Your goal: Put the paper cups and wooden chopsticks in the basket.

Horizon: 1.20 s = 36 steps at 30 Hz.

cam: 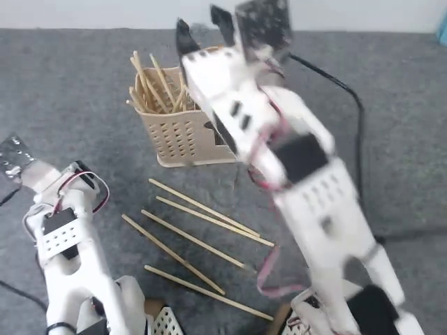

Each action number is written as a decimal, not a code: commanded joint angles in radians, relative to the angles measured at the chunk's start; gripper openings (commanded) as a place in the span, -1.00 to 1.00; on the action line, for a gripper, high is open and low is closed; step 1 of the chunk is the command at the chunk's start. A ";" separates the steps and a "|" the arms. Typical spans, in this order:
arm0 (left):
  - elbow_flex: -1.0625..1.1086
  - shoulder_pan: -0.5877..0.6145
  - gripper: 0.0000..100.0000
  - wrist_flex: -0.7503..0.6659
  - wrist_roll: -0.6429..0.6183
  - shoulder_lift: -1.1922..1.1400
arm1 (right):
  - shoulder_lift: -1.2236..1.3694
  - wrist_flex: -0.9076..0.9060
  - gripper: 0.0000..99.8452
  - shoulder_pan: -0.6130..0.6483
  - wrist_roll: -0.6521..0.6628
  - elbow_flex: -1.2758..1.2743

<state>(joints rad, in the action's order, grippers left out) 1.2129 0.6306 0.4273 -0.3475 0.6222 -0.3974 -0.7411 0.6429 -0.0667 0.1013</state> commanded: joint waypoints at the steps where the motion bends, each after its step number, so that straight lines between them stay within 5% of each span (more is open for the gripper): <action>1: -0.022 -0.003 -0.73 -0.031 -0.006 0.025 | -0.160 -0.291 -0.63 0.004 -0.092 0.051; 9: -0.022 -0.006 -0.73 -0.031 -0.006 0.023 | -0.194 -0.822 -0.63 0.005 -0.153 0.048; 16: -0.021 -0.003 -0.73 -0.029 -0.006 0.023 | -0.194 -0.923 -0.63 0.061 -0.147 -0.270; 27: -0.021 -0.002 -0.73 -0.029 -0.006 0.023 | -0.194 -0.274 -0.63 0.114 -0.146 -0.937; 36: -0.021 -0.006 -0.73 -0.029 -0.006 0.023 | -0.193 0.119 -0.63 0.114 -0.032 -1.191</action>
<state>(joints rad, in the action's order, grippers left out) 1.2129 0.6306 0.4212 -0.3475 0.6222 -0.5616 -0.7165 0.7534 -0.1527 -1.0694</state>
